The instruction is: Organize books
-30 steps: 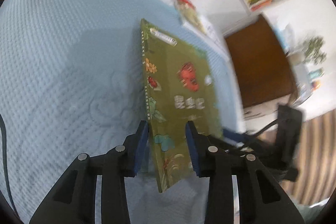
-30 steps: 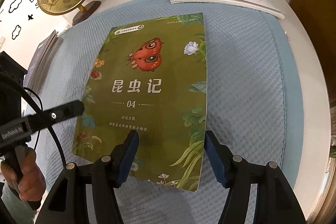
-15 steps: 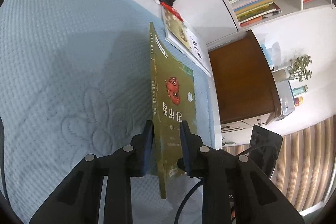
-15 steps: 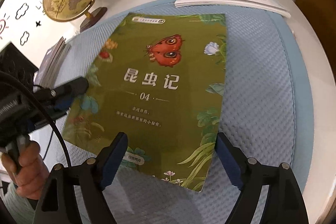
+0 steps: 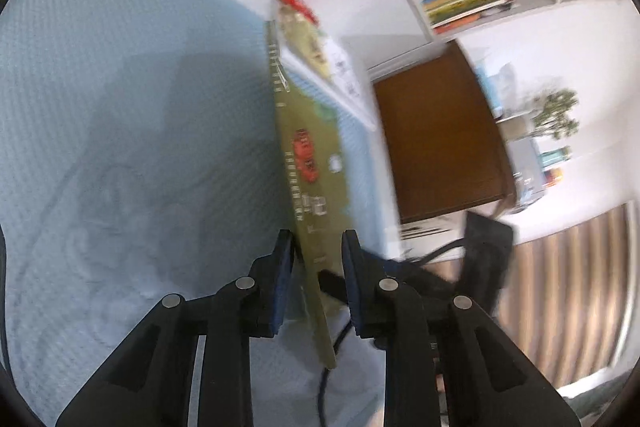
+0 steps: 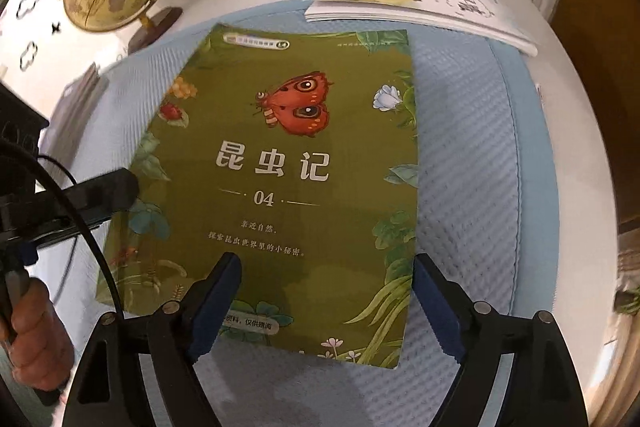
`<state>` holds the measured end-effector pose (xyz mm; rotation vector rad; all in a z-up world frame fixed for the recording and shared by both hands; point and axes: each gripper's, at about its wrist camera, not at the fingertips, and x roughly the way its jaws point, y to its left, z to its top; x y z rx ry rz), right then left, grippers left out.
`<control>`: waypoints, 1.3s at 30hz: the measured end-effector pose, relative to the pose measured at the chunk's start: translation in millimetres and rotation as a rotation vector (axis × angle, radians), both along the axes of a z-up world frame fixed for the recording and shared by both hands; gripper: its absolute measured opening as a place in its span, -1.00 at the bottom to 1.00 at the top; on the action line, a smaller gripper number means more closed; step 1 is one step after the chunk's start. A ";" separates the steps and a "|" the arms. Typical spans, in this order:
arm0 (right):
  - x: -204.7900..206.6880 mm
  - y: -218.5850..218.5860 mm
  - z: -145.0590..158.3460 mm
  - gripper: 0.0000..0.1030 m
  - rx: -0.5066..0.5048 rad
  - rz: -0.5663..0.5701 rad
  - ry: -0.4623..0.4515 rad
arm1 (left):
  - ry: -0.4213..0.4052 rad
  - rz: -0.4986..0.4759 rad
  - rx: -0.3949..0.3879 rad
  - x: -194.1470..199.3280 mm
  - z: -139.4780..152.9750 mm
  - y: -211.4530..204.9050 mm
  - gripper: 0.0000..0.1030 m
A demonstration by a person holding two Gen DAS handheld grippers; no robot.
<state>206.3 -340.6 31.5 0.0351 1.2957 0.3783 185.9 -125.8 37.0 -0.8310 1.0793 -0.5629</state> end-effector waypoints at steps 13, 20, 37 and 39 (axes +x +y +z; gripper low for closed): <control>-16.7 10.8 -6.2 0.99 -0.052 0.062 -0.080 | 0.120 0.013 0.093 3.5 -40.4 -20.6 -0.61; -23.9 0.8 -4.4 0.99 -0.004 0.094 -0.097 | 0.149 0.081 0.095 -2.8 -35.2 -32.3 -0.71; -2.7 -79.6 -6.5 0.95 0.439 -0.029 0.206 | 0.266 0.210 -0.178 -16.1 -22.3 -57.2 -0.75; -5.6 -93.7 -11.5 0.95 0.523 -0.059 0.240 | 0.259 0.213 -0.208 -11.6 -17.1 -57.1 -0.75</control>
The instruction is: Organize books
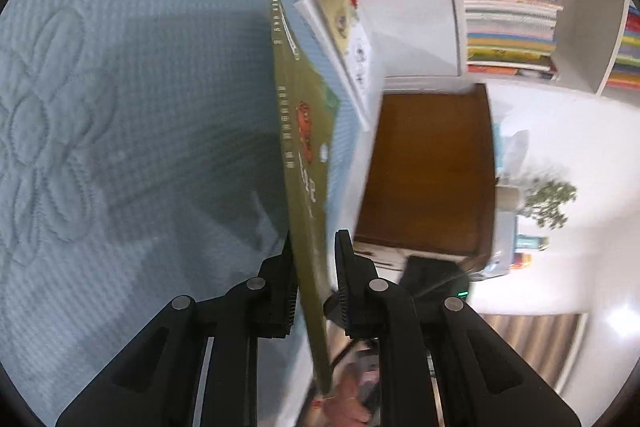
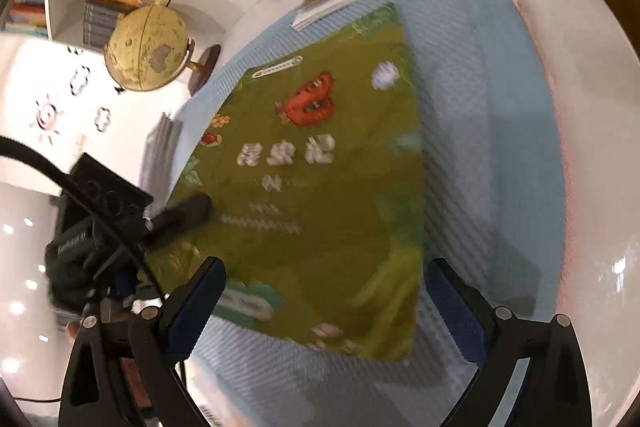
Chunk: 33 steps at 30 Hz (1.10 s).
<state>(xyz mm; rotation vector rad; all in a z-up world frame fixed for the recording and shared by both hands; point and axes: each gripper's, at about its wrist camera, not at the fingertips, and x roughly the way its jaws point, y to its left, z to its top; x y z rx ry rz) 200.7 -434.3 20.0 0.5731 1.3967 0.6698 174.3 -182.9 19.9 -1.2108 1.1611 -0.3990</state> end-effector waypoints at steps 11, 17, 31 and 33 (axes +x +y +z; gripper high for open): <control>16.4 -7.7 -19.0 0.06 0.295 -0.095 0.091 | 0.037 -0.002 -0.066 7.9 3.0 -13.6 -0.75; 13.8 2.1 1.5 -0.21 0.050 0.012 -0.062 | 0.014 -0.135 0.338 14.4 18.2 -37.7 -0.73; -65.7 14.2 20.7 -0.22 -0.215 0.210 -0.239 | -0.043 -0.277 0.540 -70.8 30.3 -62.0 -0.73; -86.4 14.3 21.4 -0.22 -0.241 0.243 -0.240 | -0.036 -0.279 0.559 -93.4 31.6 -63.5 -0.73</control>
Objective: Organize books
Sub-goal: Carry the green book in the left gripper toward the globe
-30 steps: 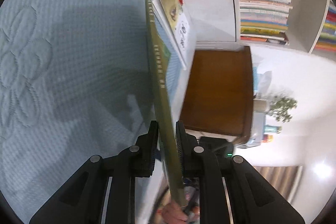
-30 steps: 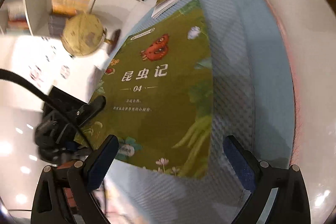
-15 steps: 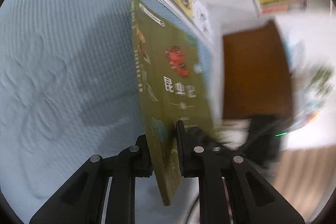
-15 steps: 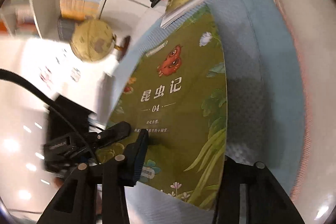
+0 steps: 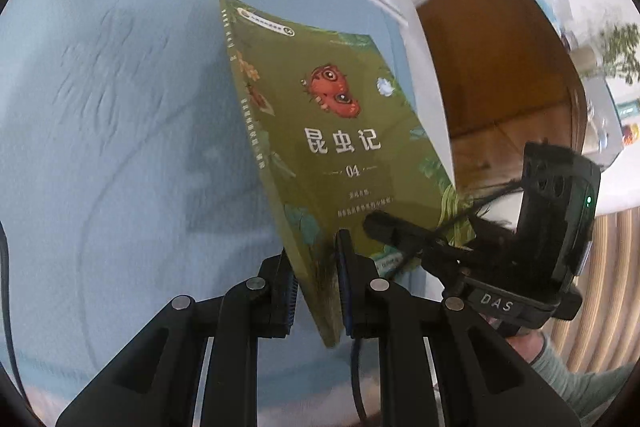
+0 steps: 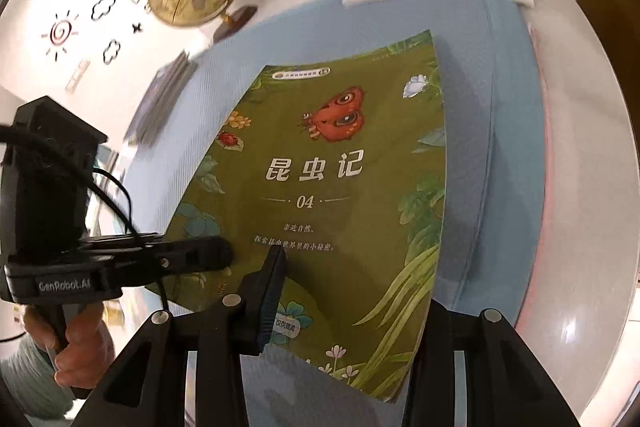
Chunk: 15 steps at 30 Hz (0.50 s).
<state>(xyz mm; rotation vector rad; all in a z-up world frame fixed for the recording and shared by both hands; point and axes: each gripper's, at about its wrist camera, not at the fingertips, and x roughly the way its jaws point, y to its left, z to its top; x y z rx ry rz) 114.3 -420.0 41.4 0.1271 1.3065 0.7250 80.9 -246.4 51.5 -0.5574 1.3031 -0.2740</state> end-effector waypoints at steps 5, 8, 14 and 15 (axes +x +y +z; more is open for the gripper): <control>-38.4 6.8 13.1 -0.21 -0.034 0.050 -0.062 | -0.010 0.041 0.003 -27.7 7.9 4.5 -0.74; -45.9 18.1 24.4 -0.21 -0.050 0.072 -0.116 | -0.043 0.047 0.016 -30.1 16.6 9.2 -0.74; -49.8 48.5 51.8 -0.21 -0.085 0.128 -0.247 | -0.101 0.031 -0.038 -32.0 34.8 34.2 -0.75; -49.8 54.3 56.0 -0.22 -0.079 0.133 -0.261 | -0.114 0.030 -0.049 -32.1 38.0 45.0 -0.75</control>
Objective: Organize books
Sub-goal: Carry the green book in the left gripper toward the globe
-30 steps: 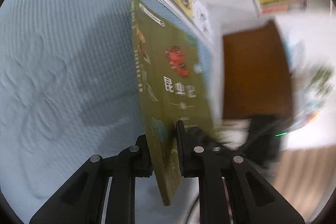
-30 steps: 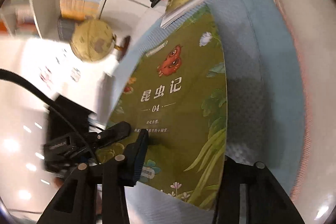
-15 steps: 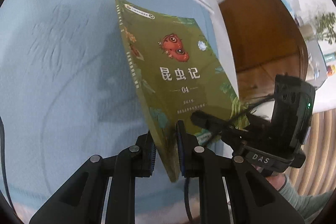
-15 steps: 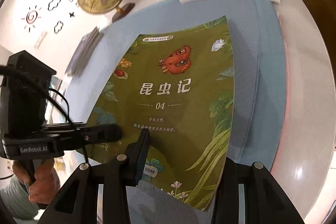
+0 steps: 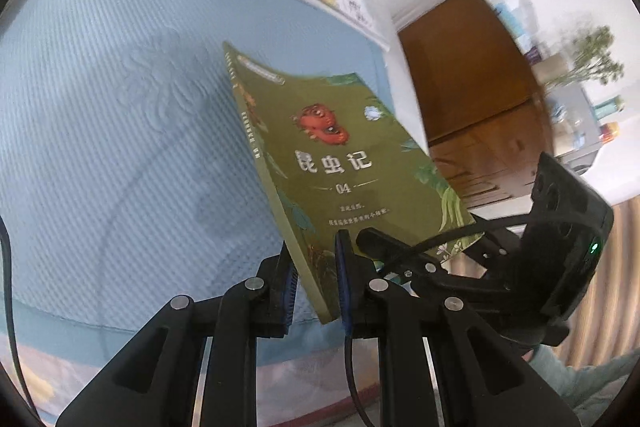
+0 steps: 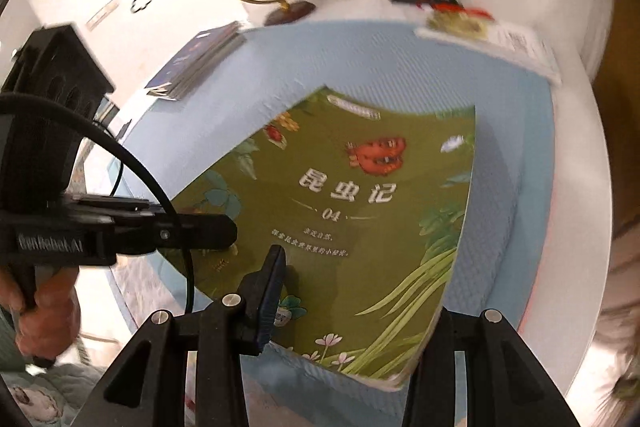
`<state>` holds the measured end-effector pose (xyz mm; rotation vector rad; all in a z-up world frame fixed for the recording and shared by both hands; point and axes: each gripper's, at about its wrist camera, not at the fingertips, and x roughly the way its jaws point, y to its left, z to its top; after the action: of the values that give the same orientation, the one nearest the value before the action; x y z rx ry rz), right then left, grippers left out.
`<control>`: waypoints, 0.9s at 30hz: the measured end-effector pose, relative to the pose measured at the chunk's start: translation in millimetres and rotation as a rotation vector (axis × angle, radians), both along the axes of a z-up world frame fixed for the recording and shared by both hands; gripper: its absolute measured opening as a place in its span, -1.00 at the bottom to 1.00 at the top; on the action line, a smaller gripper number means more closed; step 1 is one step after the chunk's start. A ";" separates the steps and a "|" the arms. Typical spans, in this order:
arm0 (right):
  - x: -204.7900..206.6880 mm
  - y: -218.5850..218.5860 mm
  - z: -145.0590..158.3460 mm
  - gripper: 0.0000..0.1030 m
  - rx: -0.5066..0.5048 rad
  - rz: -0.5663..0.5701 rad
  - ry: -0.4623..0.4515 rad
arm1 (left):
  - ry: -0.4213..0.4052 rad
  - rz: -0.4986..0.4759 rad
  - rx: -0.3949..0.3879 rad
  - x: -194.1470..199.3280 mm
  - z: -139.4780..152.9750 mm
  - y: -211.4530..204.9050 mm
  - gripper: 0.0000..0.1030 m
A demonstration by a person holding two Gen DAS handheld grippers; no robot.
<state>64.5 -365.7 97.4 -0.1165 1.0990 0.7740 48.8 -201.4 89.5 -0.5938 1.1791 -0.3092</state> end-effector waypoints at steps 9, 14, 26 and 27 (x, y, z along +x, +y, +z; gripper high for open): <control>3.9 103.0 35.0 -0.22 -0.004 -0.020 -0.119 | -0.103 -0.040 0.002 -0.9 30.0 99.6 -0.67; 16.8 180.9 48.5 -0.21 0.064 -0.026 -0.124 | -0.162 -0.011 0.038 1.7 52.2 178.8 -0.68; 80.7 380.8 29.1 -0.19 0.159 0.036 -0.066 | -0.156 0.188 0.030 33.6 42.7 375.5 -0.67; 87.6 391.6 25.2 -0.19 0.161 0.031 -0.040 | -0.155 0.203 0.038 36.0 38.0 386.2 -0.67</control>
<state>152.1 25.9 122.6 -0.0130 0.9949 0.8815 84.9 184.8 127.5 -0.6393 0.9651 -0.1562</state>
